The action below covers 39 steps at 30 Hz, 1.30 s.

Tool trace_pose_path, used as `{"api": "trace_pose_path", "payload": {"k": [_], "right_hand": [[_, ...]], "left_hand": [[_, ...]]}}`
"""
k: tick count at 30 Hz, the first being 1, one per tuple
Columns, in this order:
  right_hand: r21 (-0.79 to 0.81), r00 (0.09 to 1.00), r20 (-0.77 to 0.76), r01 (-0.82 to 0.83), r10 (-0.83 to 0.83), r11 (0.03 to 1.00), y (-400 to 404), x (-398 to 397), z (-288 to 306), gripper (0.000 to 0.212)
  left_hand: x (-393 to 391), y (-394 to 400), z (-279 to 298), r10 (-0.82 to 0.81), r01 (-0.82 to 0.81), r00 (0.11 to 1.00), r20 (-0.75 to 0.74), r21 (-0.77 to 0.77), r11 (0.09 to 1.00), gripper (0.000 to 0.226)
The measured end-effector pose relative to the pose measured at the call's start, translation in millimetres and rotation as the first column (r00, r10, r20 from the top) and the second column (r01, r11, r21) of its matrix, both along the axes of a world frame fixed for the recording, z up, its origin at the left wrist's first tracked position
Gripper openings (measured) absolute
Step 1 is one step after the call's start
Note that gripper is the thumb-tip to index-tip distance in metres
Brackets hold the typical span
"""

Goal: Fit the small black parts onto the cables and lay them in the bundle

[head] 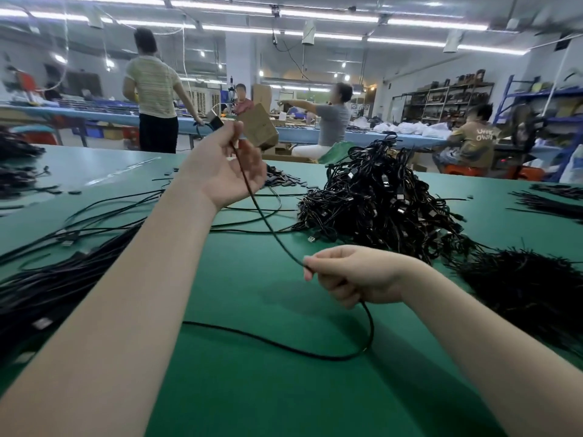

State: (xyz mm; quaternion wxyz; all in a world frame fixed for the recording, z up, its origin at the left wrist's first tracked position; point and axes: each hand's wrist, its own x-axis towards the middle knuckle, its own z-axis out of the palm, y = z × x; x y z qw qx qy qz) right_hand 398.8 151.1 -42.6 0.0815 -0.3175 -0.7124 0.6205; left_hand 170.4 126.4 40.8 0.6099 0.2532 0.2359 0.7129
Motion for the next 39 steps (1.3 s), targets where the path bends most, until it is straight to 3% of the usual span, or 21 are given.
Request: {"api": "trace_pose_path", "payload": {"k": [2, 5, 8, 10, 11, 12, 13, 15, 18, 20, 21, 23, 24, 26, 27, 28, 30, 32, 35, 37, 39], "right_hand": [[0.01, 0.999, 0.044, 0.0, -0.001, 1.0, -0.1, -2.7, -7.4, 0.03], [0.081, 0.979, -0.006, 0.205, -0.205, 0.975, 5.1, -3.5, -9.4, 0.029], [0.022, 0.854, -0.202, 0.493, -0.479, 0.87, 13.1, 1.1, 5.9, 0.03], [-0.014, 0.785, -0.335, 0.548, -0.521, 0.836, 12.8, 4.7, 24.2, 0.032], [-0.01, 0.775, -0.395, 0.533, -0.493, 0.846, 10.7, 4.7, 32.6, 0.032], [-0.002, 0.774, -0.447, 0.501, -0.449, 0.865, 6.6, 3.0, 39.7, 0.031], [0.002, 0.776, -0.487, 0.459, -0.4, 0.889, 1.5, -0.6, 44.4, 0.029], [-0.003, 0.797, -0.528, 0.342, -0.292, 0.94, -9.6, -10.3, 46.5, 0.025], [0.028, 0.895, -0.433, 0.131, -0.106, 0.991, -21.2, -21.3, 31.0, 0.03], [0.057, 0.954, -0.298, 0.061, -0.041, 0.996, -21.5, -22.9, 16.2, 0.03], [0.079, 0.967, -0.24, 0.105, -0.084, 0.991, -18.8, -22.1, 10.9, 0.031], [0.218, 0.935, -0.191, 0.337, -0.298, 0.916, -11.1, -17.4, 11.1, 0.035], [0.319, 0.886, -0.212, 0.461, -0.412, 0.828, -6.9, -13.3, 15.4, 0.039], [0.42, 0.767, -0.358, 0.642, -0.533, 0.641, 0.6, -4.8, 29.9, 0.045], [0.415, 0.722, -0.448, 0.691, -0.528, 0.592, 2.0, -2.1, 38.7, 0.047], [0.407, 0.703, -0.515, 0.704, -0.49, 0.582, 0.9, -0.9, 47.3, 0.045], [0.411, 0.743, -0.57, 0.627, -0.35, 0.662, -6.7, -4.8, 58.3, 0.035], [0.33, 0.801, -0.564, 0.441, -0.201, 0.835, -14.7, -13.1, 56.4, 0.029], [0.186, 0.911, -0.406, 0.158, -0.071, 0.97, -17.6, -19.0, 37.7, 0.03], [0.16, 0.965, -0.257, 0.09, -0.047, 0.983, -14.1, -17.7, 21.1, 0.03], [0.243, 0.979, -0.109, 0.193, -0.171, 0.951, -7.4, -14.2, 11.7, 0.03]], "left_hand": [[6.8, -6.5, 4.4, -0.173, 0.183, 0.969, -0.178, 0.044, 0.982, 0.03], [20.3, -15.4, 9.7, -0.293, 0.348, 0.774, -0.561, -0.009, 0.937, 0.032], [33.8, -17.6, 8.5, -0.373, 0.363, 0.396, -0.839, -0.23, 0.903, 0.056], [44.2, -16.2, 1.8, -0.45, 0.319, 0.11, -0.886, -0.397, 0.86, 0.067], [49.7, -14.0, -2.0, -0.461, 0.28, 0.04, -0.887, -0.433, 0.857, 0.067], [54.8, -11.8, -5.0, -0.442, 0.239, 0.041, -0.896, -0.421, 0.875, 0.061], [58.9, -9.6, -6.0, -0.383, 0.193, 0.114, -0.916, -0.358, 0.913, 0.053], [60.6, -3.7, -3.0, -0.153, 0.039, 0.41, -0.899, -0.15, 0.988, 0.045], [48.3, -3.6, 14.3, 0.085, -0.064, 0.856, -0.511, 0.058, 0.996, 0.051], [35.5, -15.7, 26.0, -0.036, 0.094, 0.963, -0.266, 0.207, 0.974, 0.05], [29.0, -23.5, 30.4, -0.113, 0.179, 0.962, -0.249, 0.264, 0.948, 0.048], [19.1, -35.8, 34.9, -0.178, 0.311, 0.883, -0.435, 0.256, 0.916, 0.044], [17.6, -38.2, 35.0, -0.197, 0.374, 0.779, -0.596, 0.188, 0.908, 0.042], [26.0, -39.0, 29.4, -0.309, 0.462, 0.417, -0.855, -0.093, 0.882, 0.044], [32.9, -35.6, 24.6, -0.379, 0.442, 0.254, -0.89, -0.242, 0.864, 0.049], [41.3, -30.5, 19.6, -0.415, 0.386, 0.175, -0.893, -0.326, 0.863, 0.051], [56.7, -20.6, 13.9, -0.326, 0.249, 0.236, -0.915, -0.268, 0.931, 0.046], [62.3, -15.6, 15.4, -0.1, 0.087, 0.512, -0.853, -0.065, 0.994, 0.041], [52.6, -18.4, 28.4, 0.09, -0.017, 0.856, -0.51, 0.146, 0.989, 0.042], [41.5, -28.4, 36.4, 0.014, 0.081, 0.941, -0.337, 0.265, 0.961, 0.042], [29.2, -38.6, 42.7, -0.086, 0.21, 0.927, -0.365, 0.316, 0.925, 0.037]]}}
